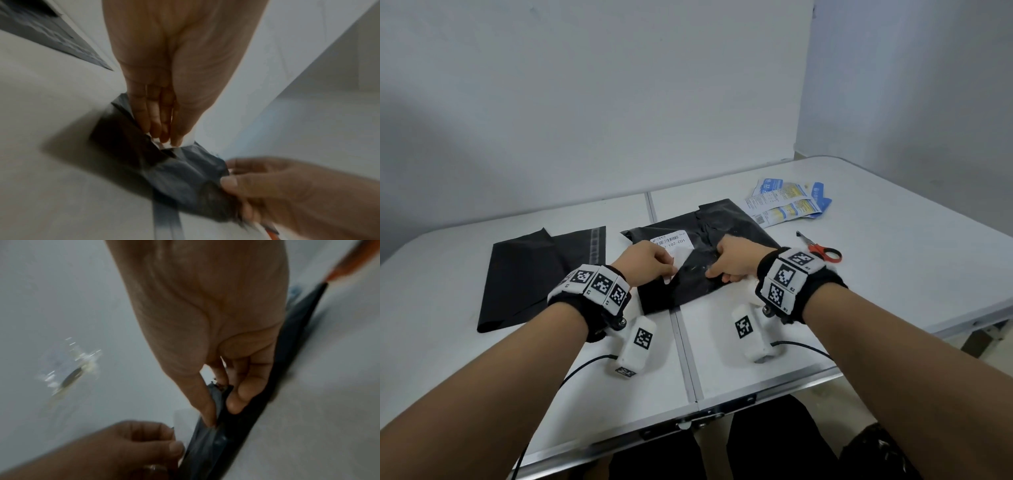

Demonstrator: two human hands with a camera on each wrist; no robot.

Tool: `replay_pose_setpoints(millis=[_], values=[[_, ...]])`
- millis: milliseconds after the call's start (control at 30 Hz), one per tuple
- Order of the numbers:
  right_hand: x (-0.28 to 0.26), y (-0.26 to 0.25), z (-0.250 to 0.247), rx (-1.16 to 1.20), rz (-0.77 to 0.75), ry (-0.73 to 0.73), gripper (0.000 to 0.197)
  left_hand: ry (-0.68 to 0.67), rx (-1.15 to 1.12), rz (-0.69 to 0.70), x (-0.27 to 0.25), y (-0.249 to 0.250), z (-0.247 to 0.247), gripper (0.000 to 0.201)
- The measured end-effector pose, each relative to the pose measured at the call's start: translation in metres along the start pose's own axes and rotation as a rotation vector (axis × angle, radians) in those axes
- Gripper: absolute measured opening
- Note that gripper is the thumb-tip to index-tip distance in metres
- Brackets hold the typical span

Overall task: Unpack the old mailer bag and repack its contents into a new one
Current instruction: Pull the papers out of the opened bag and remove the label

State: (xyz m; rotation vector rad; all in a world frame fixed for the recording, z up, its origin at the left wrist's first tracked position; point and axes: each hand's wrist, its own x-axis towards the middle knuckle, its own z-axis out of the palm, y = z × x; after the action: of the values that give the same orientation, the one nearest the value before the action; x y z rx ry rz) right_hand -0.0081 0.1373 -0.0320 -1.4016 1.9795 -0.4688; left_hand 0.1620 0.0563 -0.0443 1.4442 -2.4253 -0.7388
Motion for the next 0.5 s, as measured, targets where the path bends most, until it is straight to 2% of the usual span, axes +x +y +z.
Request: replay_pose_setpoints(millis=[33, 67, 100, 133, 167, 267, 367, 500], values=[[-0.003, -0.004, -0.003, -0.091, -0.047, 0.08, 0.045, 0.005, 0.032, 0.018, 0.0, 0.001, 0.0, 0.013], [-0.005, -0.008, -0.005, -0.162, -0.116, 0.163, 0.052, 0.006, 0.068, 0.042, -0.001, 0.003, 0.001, 0.014], [-0.01, -0.014, -0.006, -0.209, -0.204, 0.224, 0.048, 0.005, 0.104, 0.064, -0.001, 0.006, 0.001, 0.015], [-0.015, -0.02, -0.006, -0.256, -0.277, 0.221, 0.038, 0.0, 0.136, 0.081, -0.001, 0.008, 0.002, 0.017], [-0.017, -0.025, -0.004, -0.316, -0.322, 0.165, 0.03, -0.004, 0.16, 0.093, 0.0, 0.01, 0.003, 0.019], [-0.017, -0.03, 0.01, -0.549, -0.322, -0.004, 0.029, -0.014, 0.197, 0.101, 0.002, 0.012, 0.003, 0.021], [-0.014, -0.027, 0.024, -0.719, -0.29, -0.033, 0.027, -0.023, 0.157, 0.061, 0.004, 0.008, 0.003, 0.022], [-0.011, -0.03, 0.031, -0.861, -0.29, -0.083, 0.034, -0.097, -0.084, -0.051, 0.011, 0.001, 0.004, 0.02]])
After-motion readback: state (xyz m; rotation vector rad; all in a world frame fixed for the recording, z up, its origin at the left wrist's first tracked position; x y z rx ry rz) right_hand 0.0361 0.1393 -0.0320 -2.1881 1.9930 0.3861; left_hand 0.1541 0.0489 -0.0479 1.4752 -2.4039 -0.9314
